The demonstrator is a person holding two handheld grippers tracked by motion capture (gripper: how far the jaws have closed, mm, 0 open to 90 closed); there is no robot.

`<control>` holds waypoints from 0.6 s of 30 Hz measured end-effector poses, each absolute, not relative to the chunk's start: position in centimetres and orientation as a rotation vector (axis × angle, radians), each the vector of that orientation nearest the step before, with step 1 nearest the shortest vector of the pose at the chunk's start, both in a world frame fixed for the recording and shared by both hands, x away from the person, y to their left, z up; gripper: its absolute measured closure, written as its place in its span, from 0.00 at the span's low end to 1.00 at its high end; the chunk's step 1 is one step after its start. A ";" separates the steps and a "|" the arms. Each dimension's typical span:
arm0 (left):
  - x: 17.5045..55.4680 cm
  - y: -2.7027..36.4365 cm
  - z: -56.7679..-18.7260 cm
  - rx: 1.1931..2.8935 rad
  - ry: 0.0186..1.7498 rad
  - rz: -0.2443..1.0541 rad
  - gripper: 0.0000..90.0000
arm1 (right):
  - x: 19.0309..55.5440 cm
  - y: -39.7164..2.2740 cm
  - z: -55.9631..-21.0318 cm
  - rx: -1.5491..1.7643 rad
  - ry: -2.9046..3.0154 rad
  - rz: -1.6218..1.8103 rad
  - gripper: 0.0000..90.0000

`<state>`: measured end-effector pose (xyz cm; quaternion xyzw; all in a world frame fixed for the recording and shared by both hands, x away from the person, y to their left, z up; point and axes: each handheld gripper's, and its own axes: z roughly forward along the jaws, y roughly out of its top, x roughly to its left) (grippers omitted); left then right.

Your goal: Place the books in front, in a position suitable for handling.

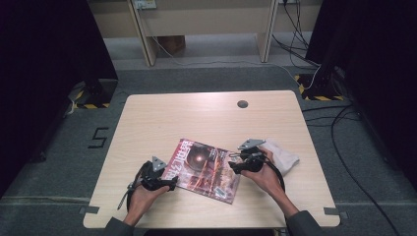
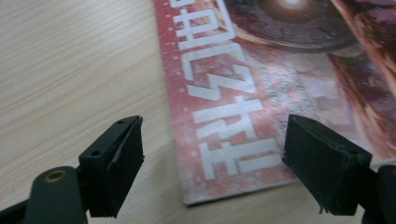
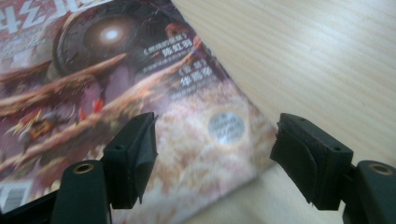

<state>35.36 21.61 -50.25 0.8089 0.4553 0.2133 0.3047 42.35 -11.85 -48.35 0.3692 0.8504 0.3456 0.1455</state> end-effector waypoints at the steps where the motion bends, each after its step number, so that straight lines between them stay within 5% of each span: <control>1: 34.9 21.3 -50.2 2.138 1.193 0.551 0.21 | 42.7 -11.6 -48.4 1.064 2.451 0.996 0.33; 7: 32.7 19.5 -50.5 2.153 1.118 0.383 0.21 | 44.8 -10.3 -49.5 1.061 2.506 0.933 0.30; 18: 33.0 18.7 -50.6 2.162 1.099 0.380 0.21 | 45.0 -10.1 -50.0 1.065 2.527 0.930 0.31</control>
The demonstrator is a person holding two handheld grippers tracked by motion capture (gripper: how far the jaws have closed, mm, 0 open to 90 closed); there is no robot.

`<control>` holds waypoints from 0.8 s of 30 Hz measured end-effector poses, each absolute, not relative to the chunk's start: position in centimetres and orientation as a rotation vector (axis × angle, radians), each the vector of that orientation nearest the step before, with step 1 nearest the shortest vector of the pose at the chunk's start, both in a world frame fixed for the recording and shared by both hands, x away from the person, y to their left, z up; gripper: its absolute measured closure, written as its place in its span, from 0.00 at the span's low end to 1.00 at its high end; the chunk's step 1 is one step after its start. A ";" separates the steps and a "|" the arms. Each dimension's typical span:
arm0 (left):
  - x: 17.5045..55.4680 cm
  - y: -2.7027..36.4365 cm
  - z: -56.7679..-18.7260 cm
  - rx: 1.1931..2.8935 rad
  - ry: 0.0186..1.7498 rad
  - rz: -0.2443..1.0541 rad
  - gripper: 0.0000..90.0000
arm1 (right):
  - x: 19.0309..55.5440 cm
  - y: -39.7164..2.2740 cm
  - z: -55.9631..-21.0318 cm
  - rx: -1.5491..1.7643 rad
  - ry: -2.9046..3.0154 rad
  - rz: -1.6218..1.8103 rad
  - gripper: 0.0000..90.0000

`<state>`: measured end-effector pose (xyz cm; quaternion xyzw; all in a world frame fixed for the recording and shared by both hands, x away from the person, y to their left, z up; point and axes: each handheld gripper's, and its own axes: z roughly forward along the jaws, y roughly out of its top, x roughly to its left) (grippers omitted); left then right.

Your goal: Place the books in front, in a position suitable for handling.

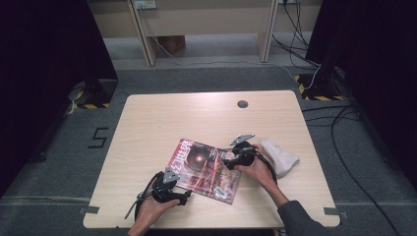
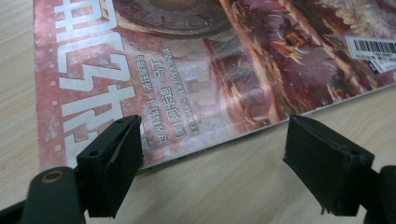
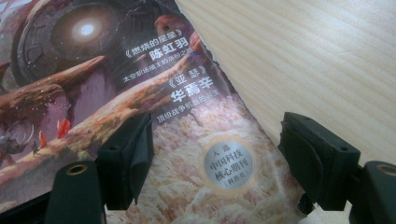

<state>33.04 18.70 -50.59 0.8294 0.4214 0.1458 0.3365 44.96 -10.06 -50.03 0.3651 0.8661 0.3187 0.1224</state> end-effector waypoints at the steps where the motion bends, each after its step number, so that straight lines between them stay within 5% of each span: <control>1: 33.2 18.8 -50.7 2.161 1.095 0.386 0.21 | 44.7 -10.2 -50.0 1.070 2.530 0.932 0.31; 13: 34.7 19.5 -50.6 2.151 1.101 0.387 0.26 | 41.8 -11.5 -50.0 1.041 2.568 0.939 0.30; 24: 36.9 19.3 -50.7 2.157 1.153 0.427 0.20 | 39.1 -12.0 -50.0 1.032 2.583 0.928 0.29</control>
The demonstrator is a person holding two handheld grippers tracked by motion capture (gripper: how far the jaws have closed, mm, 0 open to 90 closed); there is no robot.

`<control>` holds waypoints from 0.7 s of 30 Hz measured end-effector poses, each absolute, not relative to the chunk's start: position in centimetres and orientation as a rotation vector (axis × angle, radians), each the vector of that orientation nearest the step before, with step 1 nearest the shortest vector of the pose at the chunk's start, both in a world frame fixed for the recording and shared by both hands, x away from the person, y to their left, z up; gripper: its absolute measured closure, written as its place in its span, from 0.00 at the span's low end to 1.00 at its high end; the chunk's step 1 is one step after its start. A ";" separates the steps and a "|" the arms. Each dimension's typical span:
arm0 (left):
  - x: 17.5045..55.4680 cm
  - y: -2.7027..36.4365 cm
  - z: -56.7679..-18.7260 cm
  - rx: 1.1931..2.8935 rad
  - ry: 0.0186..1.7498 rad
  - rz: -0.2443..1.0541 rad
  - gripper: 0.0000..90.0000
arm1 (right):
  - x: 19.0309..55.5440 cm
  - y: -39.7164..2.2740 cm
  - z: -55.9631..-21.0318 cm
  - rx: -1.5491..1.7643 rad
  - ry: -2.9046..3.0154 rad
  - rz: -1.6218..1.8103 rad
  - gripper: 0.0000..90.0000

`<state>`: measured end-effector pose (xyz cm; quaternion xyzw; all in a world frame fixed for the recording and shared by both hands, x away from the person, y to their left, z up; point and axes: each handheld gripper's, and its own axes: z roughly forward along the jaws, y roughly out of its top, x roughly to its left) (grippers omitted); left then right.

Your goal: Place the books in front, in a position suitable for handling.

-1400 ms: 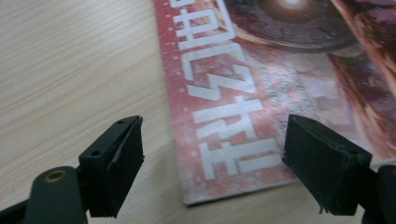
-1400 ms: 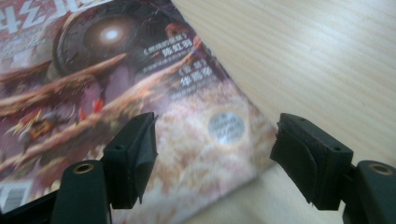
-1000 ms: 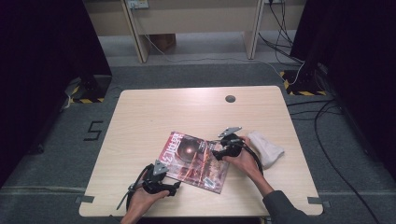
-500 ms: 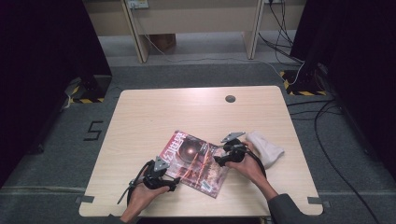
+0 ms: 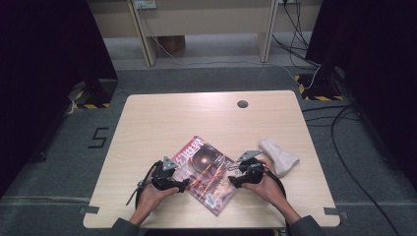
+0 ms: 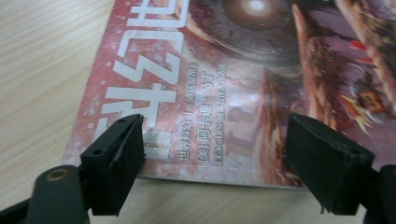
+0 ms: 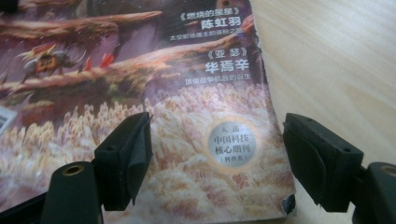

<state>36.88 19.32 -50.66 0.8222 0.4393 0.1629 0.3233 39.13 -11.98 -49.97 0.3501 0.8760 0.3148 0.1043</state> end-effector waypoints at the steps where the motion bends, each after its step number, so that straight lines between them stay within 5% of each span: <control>1: 37.1 19.3 -50.7 2.159 1.160 0.429 0.18 | 38.9 -12.1 -50.0 1.032 2.586 0.932 0.29; 21: 40.3 17.0 -50.3 2.181 1.189 0.686 0.16 | 33.1 -12.6 -50.0 0.953 2.638 0.935 0.31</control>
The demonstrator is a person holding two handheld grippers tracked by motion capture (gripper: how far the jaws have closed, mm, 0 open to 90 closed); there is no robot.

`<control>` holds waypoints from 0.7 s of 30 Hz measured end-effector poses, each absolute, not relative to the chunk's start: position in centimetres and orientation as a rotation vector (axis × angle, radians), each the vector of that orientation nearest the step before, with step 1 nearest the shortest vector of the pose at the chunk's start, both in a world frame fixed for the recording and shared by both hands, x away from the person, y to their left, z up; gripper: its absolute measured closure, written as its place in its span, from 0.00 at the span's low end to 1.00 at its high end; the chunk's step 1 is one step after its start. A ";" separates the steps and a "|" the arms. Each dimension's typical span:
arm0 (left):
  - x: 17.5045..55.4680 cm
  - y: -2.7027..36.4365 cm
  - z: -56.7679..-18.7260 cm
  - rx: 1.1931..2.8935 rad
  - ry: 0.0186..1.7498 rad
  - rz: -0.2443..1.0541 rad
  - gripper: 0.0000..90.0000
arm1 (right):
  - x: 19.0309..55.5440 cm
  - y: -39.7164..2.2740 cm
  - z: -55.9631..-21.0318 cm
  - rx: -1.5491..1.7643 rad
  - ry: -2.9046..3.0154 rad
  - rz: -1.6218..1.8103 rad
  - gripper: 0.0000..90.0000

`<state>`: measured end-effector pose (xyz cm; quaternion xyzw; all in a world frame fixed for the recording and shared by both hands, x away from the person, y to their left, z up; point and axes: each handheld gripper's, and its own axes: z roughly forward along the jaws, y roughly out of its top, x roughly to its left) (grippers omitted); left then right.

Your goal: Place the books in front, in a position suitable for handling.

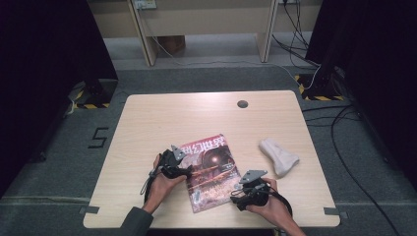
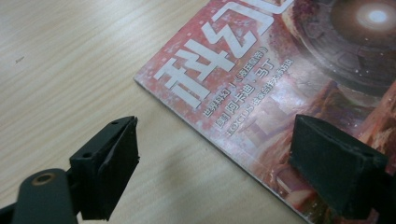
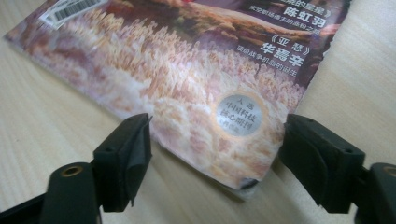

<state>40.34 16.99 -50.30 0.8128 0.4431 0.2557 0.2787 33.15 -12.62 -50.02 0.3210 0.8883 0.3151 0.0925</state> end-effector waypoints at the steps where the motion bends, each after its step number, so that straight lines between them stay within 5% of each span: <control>1: 40.4 17.1 -50.3 2.175 1.195 0.667 0.17 | 33.2 -12.8 -49.9 0.964 2.634 0.950 0.33; 4: 39.8 17.6 -49.9 2.136 1.198 0.613 0.27 | 34.0 -13.5 -49.4 1.038 2.570 1.058 0.35; 21: 34.2 17.4 -50.5 2.160 1.113 0.451 0.26 | 38.0 -12.1 -49.9 1.073 2.527 1.067 0.40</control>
